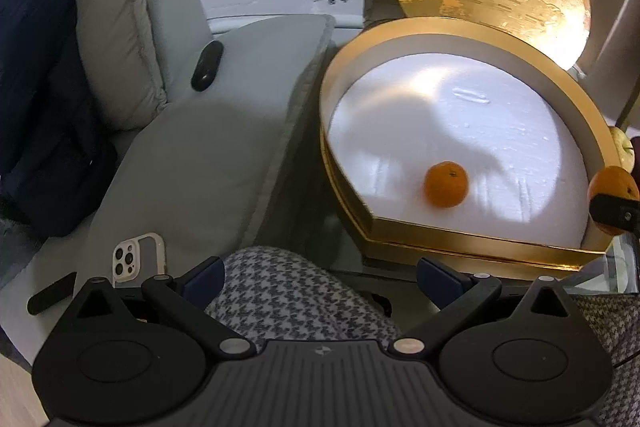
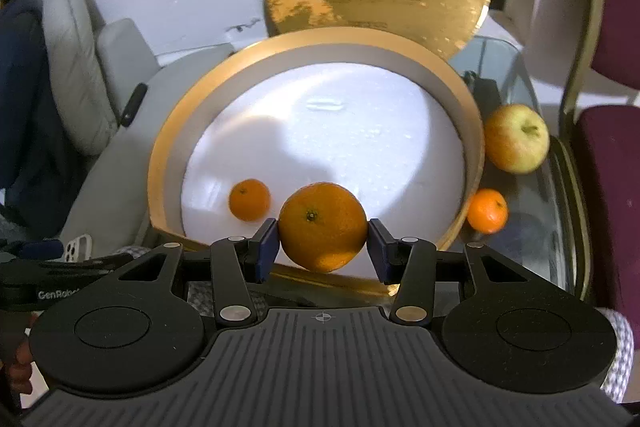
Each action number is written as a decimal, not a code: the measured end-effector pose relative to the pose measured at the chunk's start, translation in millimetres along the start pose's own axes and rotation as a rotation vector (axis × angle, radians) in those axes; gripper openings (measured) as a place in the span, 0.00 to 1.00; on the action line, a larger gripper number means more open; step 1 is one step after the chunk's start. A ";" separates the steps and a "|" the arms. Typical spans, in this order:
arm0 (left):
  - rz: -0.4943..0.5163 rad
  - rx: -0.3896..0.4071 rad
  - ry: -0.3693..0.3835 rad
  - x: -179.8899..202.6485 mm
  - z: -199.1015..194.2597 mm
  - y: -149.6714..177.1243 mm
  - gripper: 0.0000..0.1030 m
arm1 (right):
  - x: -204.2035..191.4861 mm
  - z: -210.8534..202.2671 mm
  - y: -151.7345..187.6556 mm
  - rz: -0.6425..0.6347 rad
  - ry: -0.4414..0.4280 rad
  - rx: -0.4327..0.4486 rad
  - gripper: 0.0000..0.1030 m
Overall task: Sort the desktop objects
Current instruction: 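Carry the mandarin into the box and release it beside the first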
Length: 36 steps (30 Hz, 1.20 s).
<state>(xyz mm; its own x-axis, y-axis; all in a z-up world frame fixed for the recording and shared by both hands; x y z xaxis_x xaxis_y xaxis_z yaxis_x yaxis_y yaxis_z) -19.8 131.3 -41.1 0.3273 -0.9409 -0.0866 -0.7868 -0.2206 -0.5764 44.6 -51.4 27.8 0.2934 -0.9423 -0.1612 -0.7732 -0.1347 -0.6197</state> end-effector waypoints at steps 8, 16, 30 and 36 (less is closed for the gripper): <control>-0.025 -0.013 -0.006 -9.9 4.7 3.2 0.99 | -12.1 42.0 -10.9 -0.068 0.044 -0.044 0.48; -0.038 -0.030 -0.024 -17.0 10.2 4.4 0.99 | -9.4 84.2 -2.5 -0.108 0.090 -0.125 0.47; -0.024 -0.044 -0.027 -13.6 11.8 6.0 0.99 | 4.3 116.2 4.8 -0.075 0.096 -0.194 0.48; -0.016 -0.045 -0.030 -11.5 12.0 5.9 0.99 | -0.3 125.7 10.1 -0.071 0.075 -0.221 0.48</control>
<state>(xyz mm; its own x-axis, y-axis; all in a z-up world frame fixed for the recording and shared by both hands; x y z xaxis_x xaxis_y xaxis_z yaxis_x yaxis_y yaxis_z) -21.9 143.9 -53.3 0.3551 -0.9293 -0.1021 -0.8040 -0.2478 -0.5406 107.3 -14.1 -75.0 0.3155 -0.9470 -0.0604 -0.8585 -0.2577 -0.4433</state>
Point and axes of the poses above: each gripper's, at about its wrist camera, not at the fingertips, and z roughly the way its jaws point, x to its right, y to its underside, the point moved 4 cm from there along z, roughly the way its jaws point, and after that the axes turned 6 degrees about x, right-handed, at the moved point
